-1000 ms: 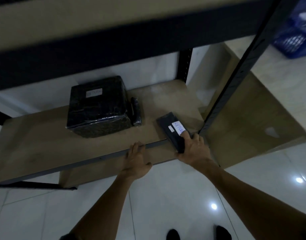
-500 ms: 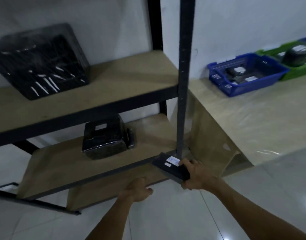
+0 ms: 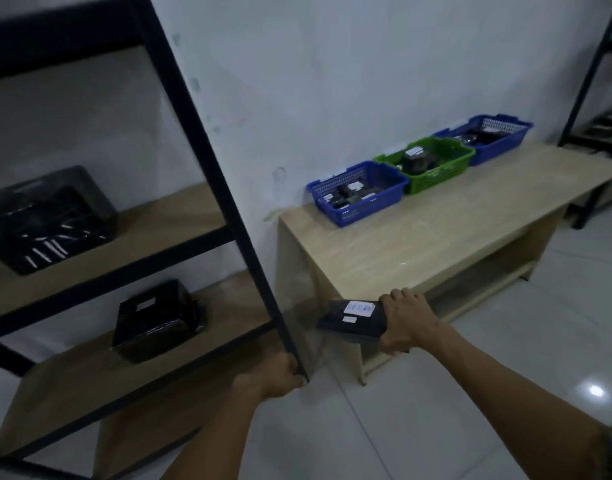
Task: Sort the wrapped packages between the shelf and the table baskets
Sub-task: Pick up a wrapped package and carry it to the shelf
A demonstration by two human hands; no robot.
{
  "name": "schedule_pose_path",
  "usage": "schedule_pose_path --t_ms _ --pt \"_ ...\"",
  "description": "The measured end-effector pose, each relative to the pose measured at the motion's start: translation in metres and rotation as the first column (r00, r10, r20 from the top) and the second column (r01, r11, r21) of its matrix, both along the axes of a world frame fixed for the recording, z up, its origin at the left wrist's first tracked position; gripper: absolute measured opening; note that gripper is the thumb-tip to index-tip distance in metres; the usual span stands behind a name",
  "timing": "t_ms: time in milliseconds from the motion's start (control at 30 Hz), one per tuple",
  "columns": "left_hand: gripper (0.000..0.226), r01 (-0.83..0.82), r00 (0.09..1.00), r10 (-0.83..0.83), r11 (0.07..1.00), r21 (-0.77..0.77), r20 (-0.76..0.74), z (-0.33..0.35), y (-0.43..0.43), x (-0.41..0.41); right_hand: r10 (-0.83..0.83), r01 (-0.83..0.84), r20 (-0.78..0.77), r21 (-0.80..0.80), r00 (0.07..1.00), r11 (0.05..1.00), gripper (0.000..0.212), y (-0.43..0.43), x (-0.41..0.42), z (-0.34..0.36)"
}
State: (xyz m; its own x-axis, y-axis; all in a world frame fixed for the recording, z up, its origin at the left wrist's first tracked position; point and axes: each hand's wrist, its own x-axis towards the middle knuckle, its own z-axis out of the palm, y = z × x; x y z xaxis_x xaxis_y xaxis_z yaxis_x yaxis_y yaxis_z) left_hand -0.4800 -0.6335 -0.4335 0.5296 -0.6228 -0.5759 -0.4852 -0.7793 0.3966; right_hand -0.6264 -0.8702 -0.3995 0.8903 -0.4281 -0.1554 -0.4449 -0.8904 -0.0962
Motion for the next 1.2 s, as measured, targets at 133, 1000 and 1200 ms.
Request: schedule_pose_path --t_ms 133,1000,1200 --pt "0.03 0.118 0.99 -0.118 0.993 0.002 0.082 0.014 -0.057 -0.006 -0.076 0.075 0.002 0.029 0.997 0.997 0.08 -0.043 -0.025 0.021" --pt "0.052 0.366 0.903 -0.378 0.926 0.093 0.205 0.032 -0.441 -0.091 -0.32 0.364 -0.181 0.327 0.93 0.872 0.076 -0.39 -0.189 0.05" --pt "0.055 0.409 0.891 -0.418 0.909 0.084 0.179 0.041 -0.522 -0.118 -0.355 0.39 -0.162 0.349 0.921 0.852 0.077 -0.476 -0.211 0.054"
